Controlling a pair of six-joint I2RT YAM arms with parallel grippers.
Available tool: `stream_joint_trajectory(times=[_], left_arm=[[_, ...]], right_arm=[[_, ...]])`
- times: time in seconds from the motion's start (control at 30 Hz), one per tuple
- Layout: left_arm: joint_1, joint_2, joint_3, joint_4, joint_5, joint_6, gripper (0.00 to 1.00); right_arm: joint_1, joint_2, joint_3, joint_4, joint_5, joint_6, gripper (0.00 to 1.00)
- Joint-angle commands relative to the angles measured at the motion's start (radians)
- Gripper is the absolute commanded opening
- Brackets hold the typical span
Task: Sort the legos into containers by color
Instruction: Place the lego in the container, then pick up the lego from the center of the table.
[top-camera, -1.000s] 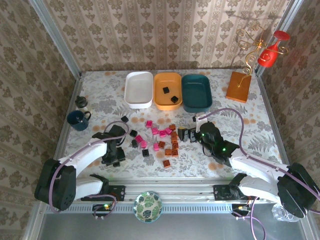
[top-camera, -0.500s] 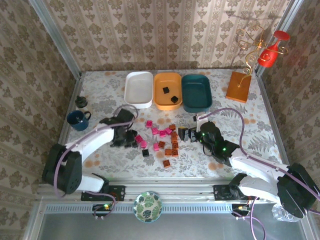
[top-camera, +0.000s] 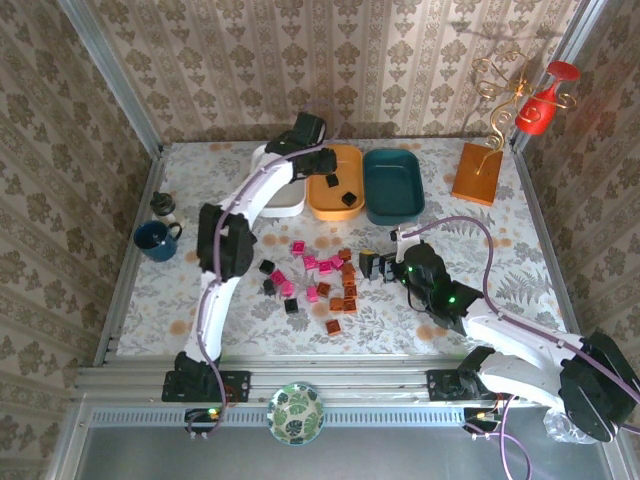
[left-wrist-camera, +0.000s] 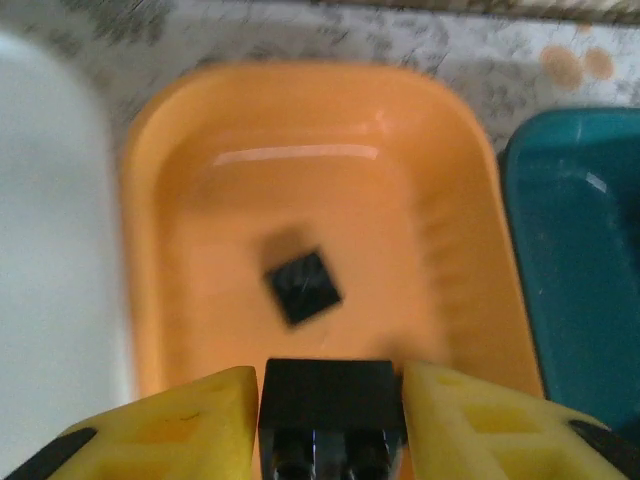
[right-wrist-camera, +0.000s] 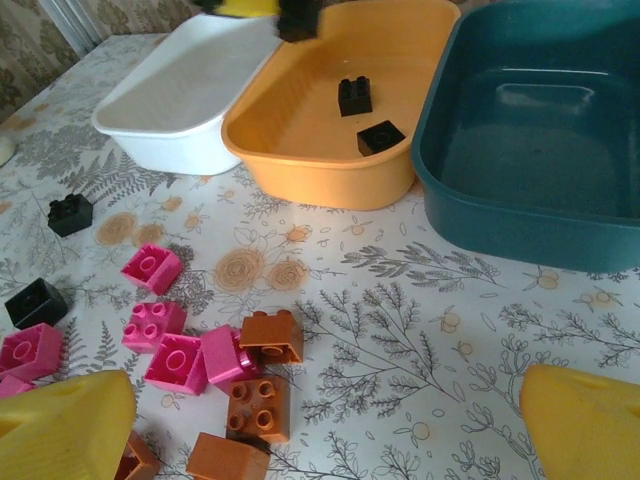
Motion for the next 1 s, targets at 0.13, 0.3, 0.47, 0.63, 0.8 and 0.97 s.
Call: stream_joint_trajectory(times=[0.13, 0.3, 0.47, 0.63, 0.8, 0.97], left_arm=[[0.025, 0.189, 0.383, -0.196, 0.072, 0.05, 0.66], [0.012, -0.107, -0.046, -0.059, 0.028, 0.151, 0.72], [-0.017, -0.48, -0.585, 0.169, -0.009, 0.204, 0.74], [-0.018, -0.813, -1.067, 0.367, -0.027, 0.17, 0.75], [-0.018, -1.087, -1.393, 0.46, -0.008, 0.101, 0.75], [-0.01, -1.27, -1.541, 0.44, -0.051, 0.102, 0.76]], right_arm=[[-0.006, 0.012, -0.012, -0.008, 0.039, -0.008, 1.0], [-0.005, 0.038, -0.004, -0.001, 0.033, -0.022, 1.0], [-0.003, 0.13, 0.068, -0.065, -0.008, -0.04, 1.0], [0.019, 0.301, 0.213, -0.221, -0.071, -0.011, 0.99], [0.016, 0.452, 0.326, -0.294, -0.09, -0.009, 0.88], [0.016, 0.634, 0.497, -0.392, -0.169, -0.01, 0.76]])
